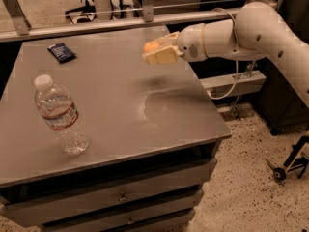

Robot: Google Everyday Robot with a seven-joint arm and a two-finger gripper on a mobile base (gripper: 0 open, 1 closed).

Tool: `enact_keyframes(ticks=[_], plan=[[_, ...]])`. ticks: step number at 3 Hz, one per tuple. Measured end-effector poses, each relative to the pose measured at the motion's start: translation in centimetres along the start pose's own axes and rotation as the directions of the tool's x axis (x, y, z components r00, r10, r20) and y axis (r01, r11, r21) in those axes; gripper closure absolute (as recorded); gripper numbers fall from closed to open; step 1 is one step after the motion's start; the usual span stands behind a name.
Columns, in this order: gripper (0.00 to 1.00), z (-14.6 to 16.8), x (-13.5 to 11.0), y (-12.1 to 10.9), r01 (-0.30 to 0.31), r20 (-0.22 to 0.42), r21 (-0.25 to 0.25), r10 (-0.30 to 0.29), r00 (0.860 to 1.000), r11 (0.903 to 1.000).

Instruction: Move orange near water bottle

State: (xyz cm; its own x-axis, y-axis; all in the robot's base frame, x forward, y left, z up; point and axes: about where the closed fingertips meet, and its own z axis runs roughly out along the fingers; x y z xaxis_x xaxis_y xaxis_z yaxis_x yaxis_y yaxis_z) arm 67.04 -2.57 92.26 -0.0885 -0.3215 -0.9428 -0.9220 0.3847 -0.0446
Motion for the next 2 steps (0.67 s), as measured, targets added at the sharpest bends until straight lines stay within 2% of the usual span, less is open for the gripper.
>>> enact_keyframes(ticks=[1, 2], plan=[[1.00, 0.40, -0.12, -0.55, 0.004, 0.000, 0.009, -0.004, 1.000, 1.0000], [1.00, 0.52, -0.01, -0.07, 0.005, 0.001, 0.002, -0.005, 1.000, 1.0000]])
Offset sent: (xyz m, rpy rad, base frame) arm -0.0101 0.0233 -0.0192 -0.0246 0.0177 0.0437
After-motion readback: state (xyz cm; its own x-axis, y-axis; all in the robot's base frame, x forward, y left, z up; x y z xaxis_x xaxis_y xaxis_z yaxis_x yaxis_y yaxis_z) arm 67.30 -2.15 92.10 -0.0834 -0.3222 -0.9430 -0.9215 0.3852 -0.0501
